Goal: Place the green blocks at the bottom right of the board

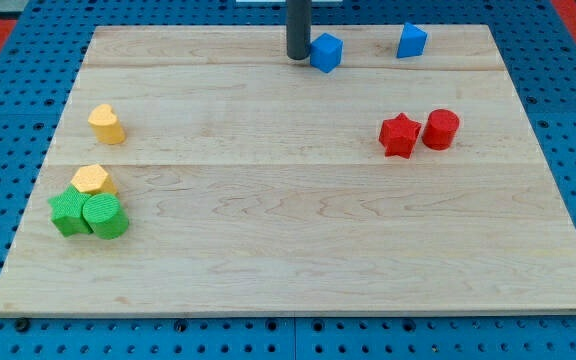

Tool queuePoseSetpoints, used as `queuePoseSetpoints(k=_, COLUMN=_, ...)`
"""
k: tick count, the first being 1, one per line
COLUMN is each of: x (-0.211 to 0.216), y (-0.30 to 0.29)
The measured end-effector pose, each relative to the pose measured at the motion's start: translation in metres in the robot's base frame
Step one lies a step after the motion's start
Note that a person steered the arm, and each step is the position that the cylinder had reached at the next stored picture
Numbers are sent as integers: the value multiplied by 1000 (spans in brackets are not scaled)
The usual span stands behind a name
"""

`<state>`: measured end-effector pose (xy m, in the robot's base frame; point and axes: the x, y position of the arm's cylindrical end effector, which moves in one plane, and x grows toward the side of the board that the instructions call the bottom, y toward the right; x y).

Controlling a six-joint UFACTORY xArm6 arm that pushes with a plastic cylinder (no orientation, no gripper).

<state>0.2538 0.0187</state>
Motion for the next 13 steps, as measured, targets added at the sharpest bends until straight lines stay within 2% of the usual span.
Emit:
queuePoseSetpoints(k=2, x=8, y=82)
queuePoseSetpoints(k=3, x=4, y=103)
queuePoseSetpoints(k=4, x=15, y=80)
queuePoseSetpoints(k=5, x=47, y=9)
queuePoseSetpoints(k=6, x=117, y=-76)
queuePoseSetpoints(k=7, x=206, y=-120)
queuePoseSetpoints(k=8, x=246, y=-105)
queuePoseSetpoints(k=9, x=262, y=-84)
queuePoseSetpoints(k=10, x=304, y=-84)
queuePoseSetpoints(k=11, x=327, y=-94)
queuePoseSetpoints(k=12, x=364, y=-146)
queuePoseSetpoints(k=13, x=365, y=-228)
